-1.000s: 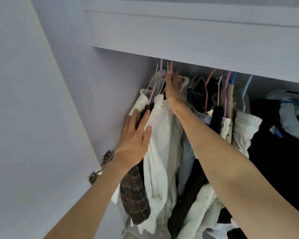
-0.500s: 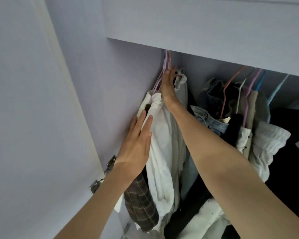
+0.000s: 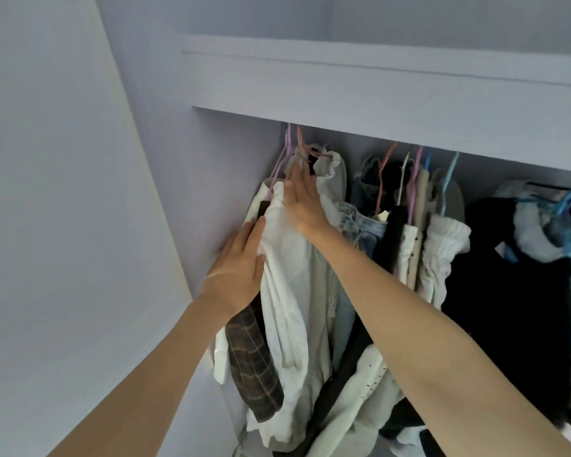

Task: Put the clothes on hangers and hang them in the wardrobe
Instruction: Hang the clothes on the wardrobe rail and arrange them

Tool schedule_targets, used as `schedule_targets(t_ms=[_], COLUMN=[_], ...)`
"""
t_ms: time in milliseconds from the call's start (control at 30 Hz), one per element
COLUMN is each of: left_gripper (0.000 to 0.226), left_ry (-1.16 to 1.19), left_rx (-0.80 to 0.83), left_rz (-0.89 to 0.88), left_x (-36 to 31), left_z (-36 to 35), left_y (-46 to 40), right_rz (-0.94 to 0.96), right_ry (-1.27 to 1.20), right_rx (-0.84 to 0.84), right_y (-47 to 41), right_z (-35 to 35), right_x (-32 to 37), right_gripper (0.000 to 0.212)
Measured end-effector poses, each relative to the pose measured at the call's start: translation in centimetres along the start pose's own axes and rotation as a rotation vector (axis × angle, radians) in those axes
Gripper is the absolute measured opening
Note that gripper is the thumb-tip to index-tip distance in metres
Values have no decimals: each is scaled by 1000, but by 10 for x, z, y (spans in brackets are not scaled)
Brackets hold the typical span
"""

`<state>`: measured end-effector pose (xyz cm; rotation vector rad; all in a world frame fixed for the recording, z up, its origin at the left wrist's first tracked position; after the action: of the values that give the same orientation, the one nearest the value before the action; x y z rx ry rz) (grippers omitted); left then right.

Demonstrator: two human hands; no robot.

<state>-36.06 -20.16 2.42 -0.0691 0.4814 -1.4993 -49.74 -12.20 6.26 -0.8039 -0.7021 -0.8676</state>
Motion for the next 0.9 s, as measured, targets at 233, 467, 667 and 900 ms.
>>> schedule_targets(t_ms=[233,467,667,900], left_gripper=[49,49,59,68], left_ry=[-17,543,602,651], left_rx=[-221,32,142,147], left_rz=[-66,-69,57,129], left_x=[-35,-119,-153,-157], left_z=[17,-13,-32,-36], left_y=[41,21,-48,-119], right_rz=[402,36,-258,-332], right_ry=[336,353,-150,-243], right_rx=[-218,-517,-456,-361], right_y=[107,162,149,88], right_z=[65,161,183,194], right_x=[36,-14,-48,-65], right_gripper=[32,53,65,56])
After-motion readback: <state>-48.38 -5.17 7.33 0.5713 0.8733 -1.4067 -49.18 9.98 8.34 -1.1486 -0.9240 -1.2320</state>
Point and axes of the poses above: each hand's wrist, its own y-axis away from the middle knuckle, its own z-axis out of the back of the hand, x = y × z, the point moved 6 cm from there along -y, towards the middle knuckle, and after that the axes turned 9 degrees about -y, right-handed, at the moved point
